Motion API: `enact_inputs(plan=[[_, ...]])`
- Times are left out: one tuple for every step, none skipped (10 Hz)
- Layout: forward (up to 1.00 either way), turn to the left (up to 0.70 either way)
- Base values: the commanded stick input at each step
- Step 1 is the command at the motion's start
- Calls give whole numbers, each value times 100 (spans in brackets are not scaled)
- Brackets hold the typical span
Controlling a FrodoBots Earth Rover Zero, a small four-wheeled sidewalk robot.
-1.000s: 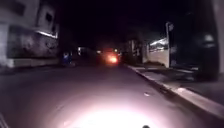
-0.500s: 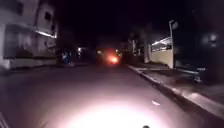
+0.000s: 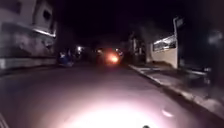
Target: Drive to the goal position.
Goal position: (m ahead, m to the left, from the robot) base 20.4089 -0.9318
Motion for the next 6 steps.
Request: enact_inputs(plan=[[70, 0], [70, 0], [70, 0], [70, 0], [70, 0], [70, -5]])
